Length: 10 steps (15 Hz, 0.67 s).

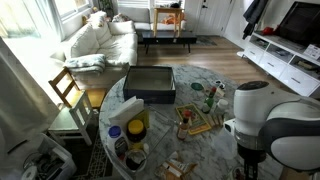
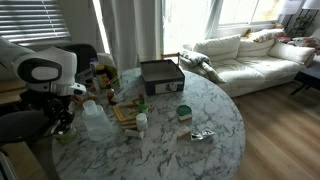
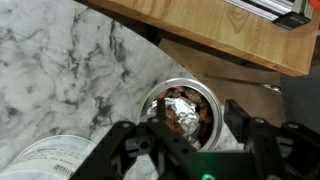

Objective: Remove some content from the coffee can and put them in the measuring cup, remove the measuring cup from the upside down positioned frost cold cup top, flip the frost cold cup to position it upright on the table

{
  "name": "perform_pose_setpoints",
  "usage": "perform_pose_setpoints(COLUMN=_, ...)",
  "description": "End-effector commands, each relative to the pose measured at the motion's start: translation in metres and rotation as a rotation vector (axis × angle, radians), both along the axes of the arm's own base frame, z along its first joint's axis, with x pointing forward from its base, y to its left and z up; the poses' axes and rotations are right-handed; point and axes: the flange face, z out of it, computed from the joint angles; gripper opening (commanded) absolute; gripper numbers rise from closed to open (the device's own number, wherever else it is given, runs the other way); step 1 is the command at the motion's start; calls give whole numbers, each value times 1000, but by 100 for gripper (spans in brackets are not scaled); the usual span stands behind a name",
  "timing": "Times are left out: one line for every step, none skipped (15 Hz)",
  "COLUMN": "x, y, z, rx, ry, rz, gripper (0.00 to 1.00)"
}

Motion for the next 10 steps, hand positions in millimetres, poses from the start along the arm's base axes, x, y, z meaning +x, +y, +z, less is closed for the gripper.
perform_pose_setpoints(x=-2, y=2, z=-2, rx=-14, ry=-20, rz=-34, gripper=65)
perform_pose_setpoints(x=4, y=3, z=-2, rx=-15, ry=-28, rz=-40, gripper=63)
perform_pose_setpoints(x=2, y=2, z=-3, rx=-18, ry=-36, rz=-43, gripper=64)
perform_pose_setpoints(x=1, y=0, z=-5, rx=-23, ry=-45, rz=-47, gripper=62)
perform_pose_setpoints(x=4, y=1, z=-6, rx=-24, ry=-49, rz=-55, gripper=60)
perform_pose_setpoints(x=7, y=1, z=-7, rx=-21, ry=-53, rz=-58, gripper=54)
perform_pose_setpoints(x=7, y=2, z=-9, rx=-25, ry=-55, rz=-59, gripper=52)
perform_pose_setpoints(x=6, y=2, z=-11, rx=-27, ry=-57, rz=-60, gripper=52)
perform_pose_setpoints(x=6, y=2, z=-12, rx=-28, ry=-57, rz=-64, gripper=47)
perform_pose_setpoints(x=6, y=3, z=-13, rx=-34, ry=-58, rz=-64, gripper=51)
